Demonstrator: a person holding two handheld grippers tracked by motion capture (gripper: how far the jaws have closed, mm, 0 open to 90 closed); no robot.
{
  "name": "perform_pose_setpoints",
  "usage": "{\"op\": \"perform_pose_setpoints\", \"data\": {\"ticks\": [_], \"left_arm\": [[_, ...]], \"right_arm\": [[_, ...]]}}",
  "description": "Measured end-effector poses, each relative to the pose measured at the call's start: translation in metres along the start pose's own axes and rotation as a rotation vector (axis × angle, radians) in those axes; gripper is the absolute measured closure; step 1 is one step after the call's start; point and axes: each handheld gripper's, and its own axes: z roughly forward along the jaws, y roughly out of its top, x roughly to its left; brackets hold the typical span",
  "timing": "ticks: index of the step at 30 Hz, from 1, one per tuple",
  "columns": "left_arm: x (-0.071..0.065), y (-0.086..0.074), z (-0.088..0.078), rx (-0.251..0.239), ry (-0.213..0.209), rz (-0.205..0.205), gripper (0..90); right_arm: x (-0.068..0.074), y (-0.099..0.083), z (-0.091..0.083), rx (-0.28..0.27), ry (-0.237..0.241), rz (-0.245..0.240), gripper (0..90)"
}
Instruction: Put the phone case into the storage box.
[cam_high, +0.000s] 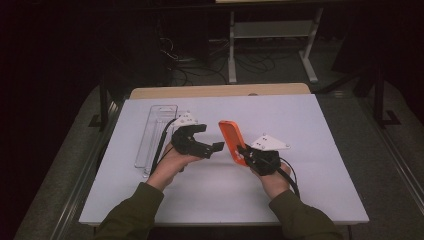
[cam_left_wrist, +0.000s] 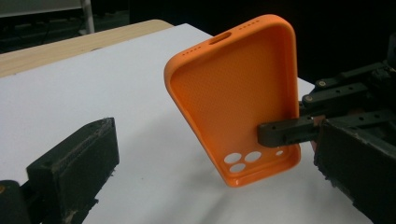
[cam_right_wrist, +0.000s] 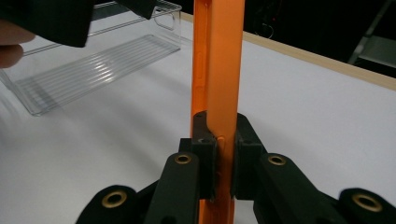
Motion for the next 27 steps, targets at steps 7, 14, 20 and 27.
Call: {"op": "perform_pose_setpoints", "data": {"ticks": [7, 14, 20, 27], "left_arm": [[-0.003, 0.001, 0.004, 0.002, -0.005, 0.000, 0.0], [-0.004, 0.001, 0.009, -0.002, -0.007, -0.005, 0.0], [-0.006, 0.002, 0.013, -0.017, -0.014, 0.000, 0.0], [-0.008, 0.002, 0.015, -0.015, -0.020, -0.009, 0.0]], "right_arm": [[0.003, 0.000, 0.001, -0.002, 0.014, -0.006, 81.5], [0.005, 0.000, 0.001, -0.003, 0.019, -0.015, 81.5], [0.007, 0.000, 0.001, -0.008, 0.024, -0.014, 81.5], [0.012, 0.001, 0.001, -0.012, 0.028, -0.013, 81.5]]}}
